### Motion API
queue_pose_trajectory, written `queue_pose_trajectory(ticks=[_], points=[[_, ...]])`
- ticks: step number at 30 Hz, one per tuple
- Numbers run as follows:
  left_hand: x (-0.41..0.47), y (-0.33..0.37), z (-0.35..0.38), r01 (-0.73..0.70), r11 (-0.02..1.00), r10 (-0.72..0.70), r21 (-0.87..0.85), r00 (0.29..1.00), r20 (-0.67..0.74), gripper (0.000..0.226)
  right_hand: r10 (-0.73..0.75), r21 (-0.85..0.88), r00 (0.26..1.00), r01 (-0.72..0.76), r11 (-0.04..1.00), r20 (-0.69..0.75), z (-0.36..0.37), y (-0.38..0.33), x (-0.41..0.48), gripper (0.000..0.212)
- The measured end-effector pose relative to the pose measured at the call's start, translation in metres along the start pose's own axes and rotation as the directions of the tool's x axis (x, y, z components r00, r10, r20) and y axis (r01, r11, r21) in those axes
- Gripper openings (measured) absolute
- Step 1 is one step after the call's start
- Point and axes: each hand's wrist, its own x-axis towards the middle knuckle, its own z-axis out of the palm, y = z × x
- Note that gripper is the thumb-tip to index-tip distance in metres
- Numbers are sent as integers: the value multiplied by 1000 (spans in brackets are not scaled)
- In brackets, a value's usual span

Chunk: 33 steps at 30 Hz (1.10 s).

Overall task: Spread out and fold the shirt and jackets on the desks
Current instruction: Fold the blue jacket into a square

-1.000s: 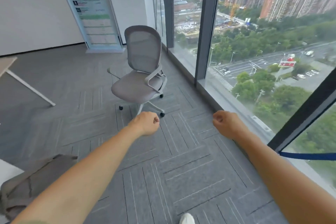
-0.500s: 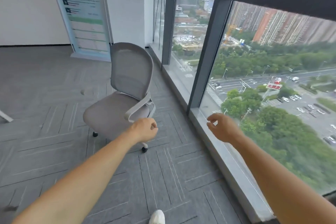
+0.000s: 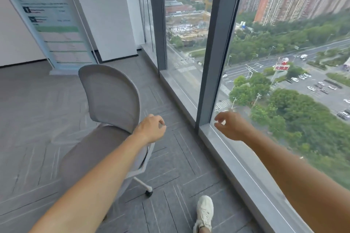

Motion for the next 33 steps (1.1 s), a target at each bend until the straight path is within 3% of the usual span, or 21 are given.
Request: queue_pose_trajectory(ticks=[4, 10, 15, 19, 23, 27, 30, 33], points=[[87, -9, -20, 122, 992, -121, 37, 992, -35, 40, -81, 93, 994, 74, 993, 77, -2, -2, 124, 27], [184, -42, -65, 309, 951, -303, 11, 938, -168, 52, -310, 39, 932, 308, 951, 187, -16, -63, 300, 31], [260, -89, -90, 442, 879, -476, -176, 831, -288, 62, -458, 28, 837, 472, 881, 299, -6, -138, 410, 34], [330, -133, -104, 466, 830, -557, -307, 722, -410, 73, -540, -9, 776, 574, 819, 326, 15, -195, 495, 34], [378, -164, -117, 529, 699, -706, -482, 619, -344, 94, -581, -57, 714, 649, 759, 390, 30, -250, 560, 36], [392, -180, -116, 614, 561, -817, -556, 517, -254, 93, -660, -42, 621, 741, 670, 423, 49, -301, 606, 39], [393, -183, -118, 678, 517, -843, -522, 511, -170, 95, -706, -54, 518, 822, 566, 483, 72, -336, 635, 45], [388, -178, -117, 687, 510, -844, -518, 515, -149, 93, -772, -121, 383, 919, 376, 507, 95, -368, 651, 57]])
